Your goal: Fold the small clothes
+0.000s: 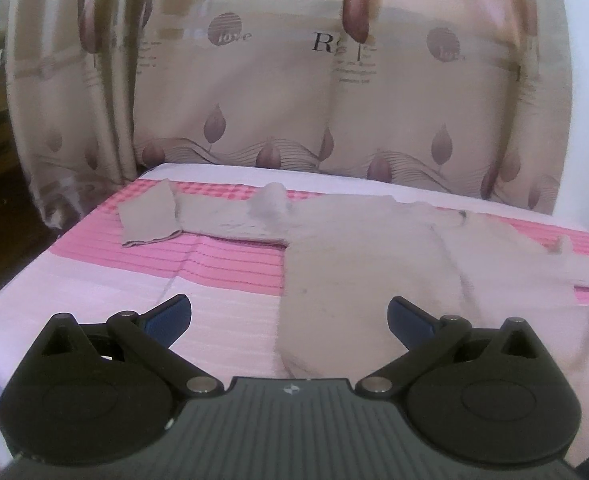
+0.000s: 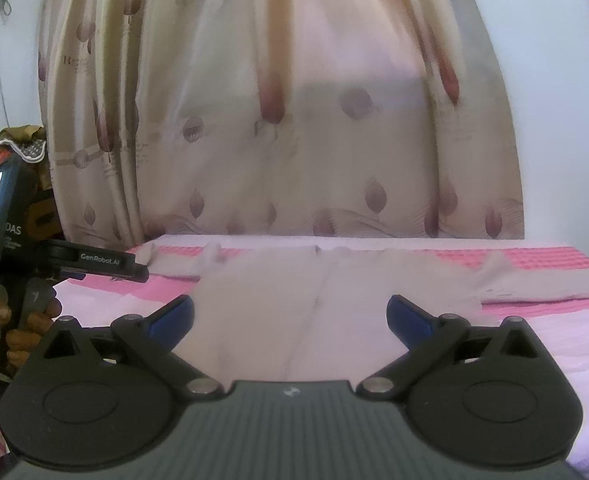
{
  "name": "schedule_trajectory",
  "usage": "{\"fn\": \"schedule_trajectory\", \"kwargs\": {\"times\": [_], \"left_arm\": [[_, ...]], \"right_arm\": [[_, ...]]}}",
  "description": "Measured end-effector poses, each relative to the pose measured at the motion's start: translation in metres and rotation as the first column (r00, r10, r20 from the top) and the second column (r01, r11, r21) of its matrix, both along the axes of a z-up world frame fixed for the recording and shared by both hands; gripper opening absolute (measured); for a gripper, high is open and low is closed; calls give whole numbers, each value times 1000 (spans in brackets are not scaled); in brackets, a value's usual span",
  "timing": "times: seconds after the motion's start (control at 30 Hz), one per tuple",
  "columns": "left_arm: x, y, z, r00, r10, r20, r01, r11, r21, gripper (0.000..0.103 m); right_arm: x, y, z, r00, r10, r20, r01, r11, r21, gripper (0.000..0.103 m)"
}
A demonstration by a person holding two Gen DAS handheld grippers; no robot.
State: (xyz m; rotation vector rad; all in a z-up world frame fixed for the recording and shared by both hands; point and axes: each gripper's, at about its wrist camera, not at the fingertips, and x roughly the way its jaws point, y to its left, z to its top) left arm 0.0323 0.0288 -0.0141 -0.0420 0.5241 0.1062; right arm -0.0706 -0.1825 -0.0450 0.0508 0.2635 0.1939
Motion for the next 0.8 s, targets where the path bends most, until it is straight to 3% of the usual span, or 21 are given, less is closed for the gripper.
{"fn": "schedule_trajectory", "kwargs": {"times": [0.8], "left_arm": [[29, 23, -16, 997, 70, -36, -68, 996, 53, 103]], "right_arm": [[24, 11, -6, 998, 40, -55, -41, 999, -15, 103]]}}
